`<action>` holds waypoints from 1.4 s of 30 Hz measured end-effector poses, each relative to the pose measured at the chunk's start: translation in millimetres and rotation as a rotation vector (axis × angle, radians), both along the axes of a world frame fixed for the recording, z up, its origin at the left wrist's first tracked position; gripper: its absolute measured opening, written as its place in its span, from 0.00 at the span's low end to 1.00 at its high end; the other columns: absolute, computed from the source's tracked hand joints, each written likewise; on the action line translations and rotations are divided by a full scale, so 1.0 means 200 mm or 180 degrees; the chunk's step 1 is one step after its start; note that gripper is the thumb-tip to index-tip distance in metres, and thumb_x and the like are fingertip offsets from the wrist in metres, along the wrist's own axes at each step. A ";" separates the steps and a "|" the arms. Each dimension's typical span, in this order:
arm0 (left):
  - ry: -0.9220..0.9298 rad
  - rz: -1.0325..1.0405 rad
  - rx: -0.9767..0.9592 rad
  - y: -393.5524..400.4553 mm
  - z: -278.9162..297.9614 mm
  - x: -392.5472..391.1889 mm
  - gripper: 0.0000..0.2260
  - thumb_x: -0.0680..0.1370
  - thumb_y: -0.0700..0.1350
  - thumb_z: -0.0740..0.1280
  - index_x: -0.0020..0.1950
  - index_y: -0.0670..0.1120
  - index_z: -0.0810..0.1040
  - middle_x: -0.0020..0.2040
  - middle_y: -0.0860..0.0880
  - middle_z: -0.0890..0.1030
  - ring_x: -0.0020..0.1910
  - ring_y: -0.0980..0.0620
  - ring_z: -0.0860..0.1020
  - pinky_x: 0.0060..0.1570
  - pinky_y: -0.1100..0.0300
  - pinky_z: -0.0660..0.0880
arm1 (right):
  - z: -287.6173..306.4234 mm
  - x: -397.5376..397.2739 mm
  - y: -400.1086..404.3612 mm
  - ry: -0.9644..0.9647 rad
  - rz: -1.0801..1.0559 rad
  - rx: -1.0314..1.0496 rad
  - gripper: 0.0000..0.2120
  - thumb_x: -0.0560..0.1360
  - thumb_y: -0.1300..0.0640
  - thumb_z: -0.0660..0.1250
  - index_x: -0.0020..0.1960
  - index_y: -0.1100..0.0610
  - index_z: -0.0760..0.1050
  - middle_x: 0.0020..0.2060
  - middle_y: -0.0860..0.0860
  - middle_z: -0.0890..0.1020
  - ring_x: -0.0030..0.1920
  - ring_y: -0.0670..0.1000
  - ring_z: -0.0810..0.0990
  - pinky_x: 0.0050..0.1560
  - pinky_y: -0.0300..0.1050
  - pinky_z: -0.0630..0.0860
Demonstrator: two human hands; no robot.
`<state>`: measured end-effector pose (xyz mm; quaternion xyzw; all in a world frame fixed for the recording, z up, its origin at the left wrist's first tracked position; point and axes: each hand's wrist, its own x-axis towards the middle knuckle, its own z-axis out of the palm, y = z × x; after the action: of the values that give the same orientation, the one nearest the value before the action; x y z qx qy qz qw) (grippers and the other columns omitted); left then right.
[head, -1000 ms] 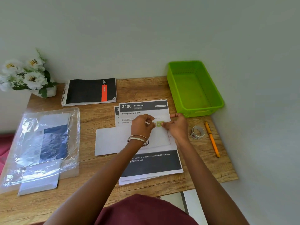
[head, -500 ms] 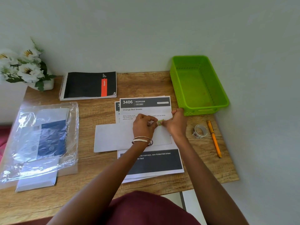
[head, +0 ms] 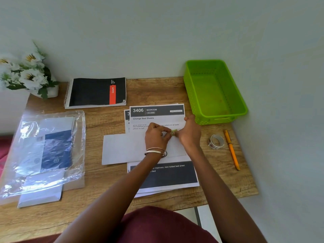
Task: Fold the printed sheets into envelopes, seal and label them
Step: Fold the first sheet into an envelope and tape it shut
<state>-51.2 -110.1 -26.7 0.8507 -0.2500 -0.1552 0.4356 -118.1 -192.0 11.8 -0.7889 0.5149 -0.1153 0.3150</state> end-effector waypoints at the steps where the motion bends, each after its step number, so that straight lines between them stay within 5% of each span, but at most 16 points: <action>1: 0.0005 -0.0003 0.0002 0.00 0.00 0.00 0.05 0.68 0.41 0.74 0.43 0.46 0.85 0.44 0.46 0.74 0.38 0.53 0.72 0.40 0.65 0.66 | 0.00 0.00 0.00 -0.0032 0.0013 -0.0001 0.22 0.67 0.65 0.74 0.57 0.59 0.69 0.52 0.57 0.80 0.51 0.59 0.80 0.39 0.42 0.69; 7: -0.0021 0.0000 -0.0002 0.00 -0.01 0.00 0.05 0.69 0.42 0.74 0.44 0.47 0.85 0.44 0.47 0.74 0.40 0.53 0.73 0.39 0.66 0.65 | -0.04 -0.04 -0.04 -0.0207 0.0022 0.0340 0.31 0.63 0.60 0.79 0.62 0.58 0.70 0.47 0.55 0.82 0.47 0.56 0.80 0.43 0.44 0.72; 11: -0.0078 0.0014 -0.0015 0.01 -0.01 0.00 0.05 0.69 0.42 0.74 0.44 0.46 0.85 0.44 0.46 0.74 0.39 0.53 0.72 0.38 0.66 0.65 | -0.05 -0.06 -0.04 -0.0553 -0.0099 0.0586 0.25 0.66 0.61 0.77 0.59 0.59 0.72 0.33 0.49 0.76 0.39 0.51 0.78 0.43 0.49 0.76; 14: -0.0100 -0.0012 -0.0035 0.01 -0.01 -0.01 0.05 0.69 0.42 0.74 0.44 0.46 0.85 0.44 0.46 0.75 0.39 0.54 0.72 0.39 0.65 0.66 | -0.07 -0.07 -0.04 -0.0681 -0.0204 0.0616 0.22 0.66 0.63 0.77 0.56 0.58 0.73 0.31 0.48 0.75 0.38 0.51 0.78 0.46 0.53 0.79; 19: -0.0132 -0.0007 -0.0060 0.01 -0.01 -0.01 0.05 0.69 0.42 0.74 0.44 0.46 0.85 0.44 0.46 0.75 0.38 0.53 0.72 0.39 0.64 0.68 | -0.09 -0.07 -0.03 -0.0664 -0.0210 0.0504 0.22 0.66 0.63 0.77 0.57 0.59 0.73 0.30 0.47 0.75 0.38 0.50 0.78 0.43 0.45 0.75; 26: -0.0144 0.0011 -0.0039 0.01 -0.02 0.00 0.05 0.69 0.42 0.74 0.44 0.46 0.85 0.44 0.47 0.74 0.39 0.53 0.72 0.39 0.65 0.69 | -0.11 -0.05 -0.05 -0.0482 -0.0326 0.0453 0.26 0.65 0.61 0.78 0.59 0.59 0.71 0.36 0.53 0.79 0.41 0.54 0.80 0.46 0.49 0.77; 30: -0.0087 0.0043 -0.0082 0.01 -0.02 0.00 0.05 0.69 0.43 0.74 0.43 0.46 0.84 0.43 0.50 0.73 0.38 0.55 0.72 0.35 0.75 0.62 | -0.13 -0.02 -0.02 -0.0473 -0.0331 0.0365 0.31 0.63 0.53 0.80 0.59 0.60 0.69 0.51 0.58 0.81 0.51 0.58 0.79 0.48 0.48 0.74; 34: -0.0095 0.0050 -0.0036 0.00 -0.02 0.00 0.06 0.69 0.44 0.75 0.44 0.45 0.84 0.44 0.49 0.74 0.37 0.55 0.71 0.34 0.76 0.62 | -0.11 -0.01 -0.03 -0.0470 -0.0404 0.0344 0.29 0.62 0.54 0.81 0.56 0.61 0.70 0.51 0.57 0.81 0.51 0.57 0.79 0.44 0.44 0.71; 42: -0.0164 0.0052 0.0001 -0.01 -0.03 -0.01 0.06 0.69 0.41 0.74 0.45 0.43 0.84 0.44 0.46 0.76 0.40 0.50 0.74 0.42 0.60 0.73 | -0.12 -0.02 -0.05 -0.0506 -0.0503 0.0393 0.25 0.64 0.57 0.79 0.54 0.60 0.69 0.48 0.57 0.81 0.47 0.56 0.80 0.42 0.42 0.71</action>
<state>-53.4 -111.8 -31.8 0.8565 -0.2541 -0.1298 0.4302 -121.8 -202.7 -11.7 -0.7133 0.5550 -0.1700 0.3927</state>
